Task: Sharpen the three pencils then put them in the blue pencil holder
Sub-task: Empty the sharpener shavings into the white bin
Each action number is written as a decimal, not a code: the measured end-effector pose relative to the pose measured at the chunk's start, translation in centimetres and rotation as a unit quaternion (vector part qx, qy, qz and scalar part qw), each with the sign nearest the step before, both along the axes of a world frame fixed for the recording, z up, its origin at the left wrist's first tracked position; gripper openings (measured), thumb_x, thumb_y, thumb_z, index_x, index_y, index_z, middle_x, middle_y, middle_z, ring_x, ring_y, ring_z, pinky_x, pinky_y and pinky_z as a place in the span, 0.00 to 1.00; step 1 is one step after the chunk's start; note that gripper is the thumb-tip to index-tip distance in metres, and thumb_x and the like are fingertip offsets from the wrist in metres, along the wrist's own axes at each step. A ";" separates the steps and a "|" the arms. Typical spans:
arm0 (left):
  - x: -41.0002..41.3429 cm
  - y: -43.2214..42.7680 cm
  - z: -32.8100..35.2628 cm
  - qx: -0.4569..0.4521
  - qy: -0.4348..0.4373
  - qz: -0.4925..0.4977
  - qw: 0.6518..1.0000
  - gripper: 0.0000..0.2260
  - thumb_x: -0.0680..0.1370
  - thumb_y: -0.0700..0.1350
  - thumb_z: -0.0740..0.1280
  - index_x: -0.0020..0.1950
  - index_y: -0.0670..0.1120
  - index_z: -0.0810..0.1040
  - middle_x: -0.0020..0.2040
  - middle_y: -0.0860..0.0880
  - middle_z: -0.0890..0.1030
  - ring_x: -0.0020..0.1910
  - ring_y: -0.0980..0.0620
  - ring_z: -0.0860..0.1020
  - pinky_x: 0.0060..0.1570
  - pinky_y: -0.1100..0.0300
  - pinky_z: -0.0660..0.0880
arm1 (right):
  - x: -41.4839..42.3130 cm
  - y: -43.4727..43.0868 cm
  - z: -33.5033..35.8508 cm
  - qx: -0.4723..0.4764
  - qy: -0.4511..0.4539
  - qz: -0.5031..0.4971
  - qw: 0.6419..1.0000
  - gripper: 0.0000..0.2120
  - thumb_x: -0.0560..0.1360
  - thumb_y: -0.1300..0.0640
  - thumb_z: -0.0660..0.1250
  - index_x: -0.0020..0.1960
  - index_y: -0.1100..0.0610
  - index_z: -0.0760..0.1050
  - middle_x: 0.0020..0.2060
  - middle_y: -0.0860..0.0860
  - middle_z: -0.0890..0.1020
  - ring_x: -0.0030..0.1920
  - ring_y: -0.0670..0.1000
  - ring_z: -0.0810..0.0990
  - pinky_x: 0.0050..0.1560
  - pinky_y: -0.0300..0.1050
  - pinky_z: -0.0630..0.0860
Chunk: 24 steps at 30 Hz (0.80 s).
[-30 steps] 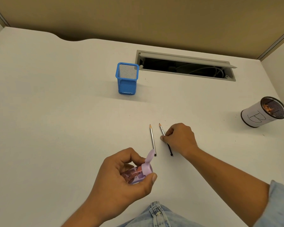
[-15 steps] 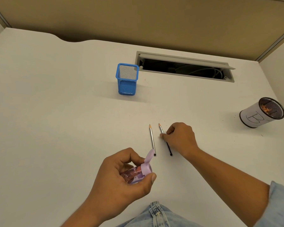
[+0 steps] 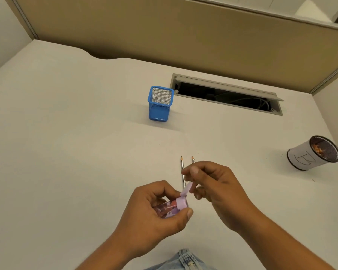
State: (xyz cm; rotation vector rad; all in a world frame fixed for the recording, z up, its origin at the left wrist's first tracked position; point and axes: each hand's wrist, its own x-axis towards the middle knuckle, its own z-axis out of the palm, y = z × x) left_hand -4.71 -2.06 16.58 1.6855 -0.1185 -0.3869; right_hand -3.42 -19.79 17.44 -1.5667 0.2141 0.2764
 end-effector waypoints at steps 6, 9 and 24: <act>-0.8 -0.8 0.4 -0.049 0.027 -0.009 0.998 0.12 0.61 0.55 0.77 0.39 0.51 0.82 0.36 0.51 0.83 0.30 0.53 0.75 0.33 0.63 0.74 | -2.2 -1.2 2.4 0.020 -0.082 0.046 0.995 0.04 0.71 0.56 0.72 0.40 0.52 0.85 0.35 0.51 0.84 0.33 0.47 0.77 0.35 0.39 0.73; -0.8 -1.6 1.2 -0.128 0.078 0.009 0.989 0.16 0.60 0.54 0.78 0.41 0.47 0.82 0.36 0.50 0.83 0.27 0.56 0.74 0.28 0.69 0.72 | -3.2 -1.9 2.2 0.015 -0.114 0.053 0.992 0.04 0.69 0.54 0.76 0.39 0.54 0.84 0.37 0.53 0.84 0.36 0.50 0.78 0.37 0.40 0.74; -1.2 -11.0 2.5 -0.064 0.101 -0.061 0.991 0.38 0.46 0.80 0.67 0.29 0.44 0.77 0.20 0.44 0.72 0.16 0.56 0.68 0.19 0.71 0.66 | -7.3 -8.5 3.8 -0.169 -0.120 0.018 0.978 0.11 0.72 0.41 0.69 0.50 0.44 0.75 0.39 0.47 0.82 0.36 0.49 0.81 0.38 0.49 0.79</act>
